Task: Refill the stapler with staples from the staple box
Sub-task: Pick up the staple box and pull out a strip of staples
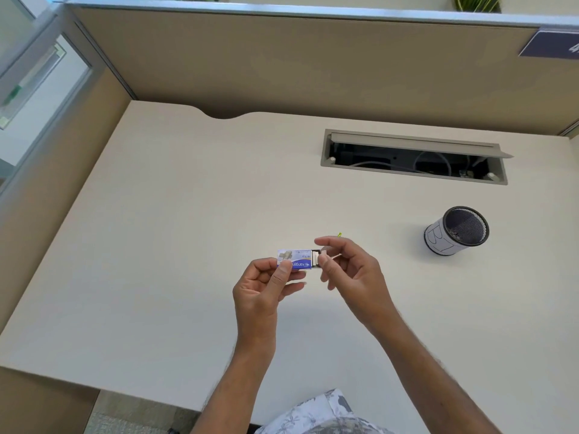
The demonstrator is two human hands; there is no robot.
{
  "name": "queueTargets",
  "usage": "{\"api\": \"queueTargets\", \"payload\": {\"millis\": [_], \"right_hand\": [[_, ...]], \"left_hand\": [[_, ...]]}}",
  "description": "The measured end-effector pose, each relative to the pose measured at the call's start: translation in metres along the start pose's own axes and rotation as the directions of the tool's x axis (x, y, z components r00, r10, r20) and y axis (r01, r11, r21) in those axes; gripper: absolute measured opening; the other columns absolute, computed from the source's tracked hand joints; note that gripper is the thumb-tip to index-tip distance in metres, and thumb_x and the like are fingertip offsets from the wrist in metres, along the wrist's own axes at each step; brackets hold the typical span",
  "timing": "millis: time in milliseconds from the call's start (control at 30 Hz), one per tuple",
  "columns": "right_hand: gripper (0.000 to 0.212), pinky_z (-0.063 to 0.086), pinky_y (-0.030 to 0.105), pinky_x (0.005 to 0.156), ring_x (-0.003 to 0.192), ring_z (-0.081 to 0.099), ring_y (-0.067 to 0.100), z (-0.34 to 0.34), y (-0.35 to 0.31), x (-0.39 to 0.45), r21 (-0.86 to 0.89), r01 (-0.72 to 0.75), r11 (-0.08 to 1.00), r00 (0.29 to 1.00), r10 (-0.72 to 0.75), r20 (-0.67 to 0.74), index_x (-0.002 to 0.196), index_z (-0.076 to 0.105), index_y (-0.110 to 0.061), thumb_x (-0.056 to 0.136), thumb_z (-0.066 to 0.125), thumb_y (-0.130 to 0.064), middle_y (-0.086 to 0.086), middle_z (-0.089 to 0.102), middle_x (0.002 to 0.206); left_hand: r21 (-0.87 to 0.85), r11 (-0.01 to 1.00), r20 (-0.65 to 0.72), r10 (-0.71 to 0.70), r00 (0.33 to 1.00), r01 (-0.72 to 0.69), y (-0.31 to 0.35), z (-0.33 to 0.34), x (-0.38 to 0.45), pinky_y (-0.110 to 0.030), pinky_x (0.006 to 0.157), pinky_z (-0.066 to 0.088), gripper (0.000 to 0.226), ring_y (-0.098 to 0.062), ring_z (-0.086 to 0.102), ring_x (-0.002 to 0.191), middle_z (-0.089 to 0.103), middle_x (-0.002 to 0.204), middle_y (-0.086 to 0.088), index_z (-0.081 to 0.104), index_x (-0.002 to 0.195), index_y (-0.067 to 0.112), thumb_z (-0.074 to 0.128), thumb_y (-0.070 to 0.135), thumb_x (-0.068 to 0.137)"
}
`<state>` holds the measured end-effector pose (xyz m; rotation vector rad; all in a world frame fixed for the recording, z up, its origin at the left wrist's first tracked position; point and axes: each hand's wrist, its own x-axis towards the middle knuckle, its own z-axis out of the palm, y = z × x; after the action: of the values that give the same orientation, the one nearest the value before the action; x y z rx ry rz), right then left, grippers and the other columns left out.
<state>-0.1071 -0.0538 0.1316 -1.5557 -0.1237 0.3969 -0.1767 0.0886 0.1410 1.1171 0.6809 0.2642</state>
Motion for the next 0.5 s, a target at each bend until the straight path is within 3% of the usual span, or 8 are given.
{"api": "queueTargets", "payload": {"millis": [100, 200, 300, 400, 500], "right_hand": [[0.021, 0.052, 0.03, 0.06, 0.068, 0.067, 0.016, 0.0, -0.004, -0.003, -0.081, 0.015, 0.997, 0.997, -0.021, -0.068, 0.108, 0.069, -0.021, 0.092, 0.058, -0.014, 0.0, 0.069, 0.097], [0.014, 0.047, 0.02, 0.057, 0.072, 0.065, 0.014, 0.001, -0.007, -0.007, -0.344, 0.133, 0.929, 0.976, -0.183, -0.119, 0.097, 0.067, -0.021, 0.092, 0.065, -0.008, -0.004, 0.07, 0.097], [0.003, 0.044, 0.017, 0.059, 0.07, 0.062, 0.014, 0.006, -0.011, -0.009, -0.509, 0.17, 0.844, 0.954, -0.271, -0.13, 0.09, 0.072, -0.023, 0.091, 0.074, -0.021, -0.008, 0.067, 0.092], [0.004, 0.042, 0.014, 0.062, 0.067, 0.06, 0.012, 0.009, -0.013, -0.009, -0.541, 0.117, 0.833, 0.952, -0.249, -0.177, 0.089, 0.077, -0.025, 0.088, 0.077, -0.029, -0.01, 0.065, 0.085], [0.004, 0.046, 0.022, 0.063, 0.063, 0.057, 0.01, 0.011, -0.015, -0.008, -0.52, 0.064, 0.852, 0.956, -0.201, -0.213, 0.086, 0.079, -0.025, 0.086, 0.078, -0.029, -0.008, 0.067, 0.08]], "left_hand": [[-0.023, 1.0, -0.016, -0.004, 1.0, 0.003, 0.001, 0.0, 0.0, -0.036, 0.071, 0.064, 0.007, -0.032, 0.077, 0.079, 0.08, 0.093, -0.017, 0.066, 0.089, 0.009, 0.066, 0.005, 0.095], [-0.028, 1.0, -0.018, 0.001, 1.0, -0.001, 0.002, 0.001, 0.0, -0.036, 0.073, 0.064, 0.003, -0.032, 0.078, 0.081, 0.08, 0.096, -0.017, 0.065, 0.092, 0.007, 0.066, 0.007, 0.094], [-0.035, 0.999, -0.022, 0.006, 1.0, -0.007, 0.002, 0.002, 0.0, -0.037, 0.075, 0.064, 0.003, -0.034, 0.077, 0.084, 0.079, 0.098, -0.019, 0.065, 0.093, 0.006, 0.066, 0.007, 0.095], [-0.04, 0.999, -0.028, 0.007, 1.0, -0.008, 0.002, 0.002, 0.0, -0.039, 0.078, 0.064, 0.006, -0.036, 0.077, 0.088, 0.079, 0.099, -0.019, 0.065, 0.095, 0.004, 0.068, 0.01, 0.093], [-0.054, 0.999, -0.032, 0.0, 0.999, -0.002, 0.001, 0.003, -0.001, -0.039, 0.079, 0.064, 0.003, -0.036, 0.078, 0.088, 0.079, 0.098, -0.019, 0.066, 0.092, 0.008, 0.068, 0.01, 0.093]]}}
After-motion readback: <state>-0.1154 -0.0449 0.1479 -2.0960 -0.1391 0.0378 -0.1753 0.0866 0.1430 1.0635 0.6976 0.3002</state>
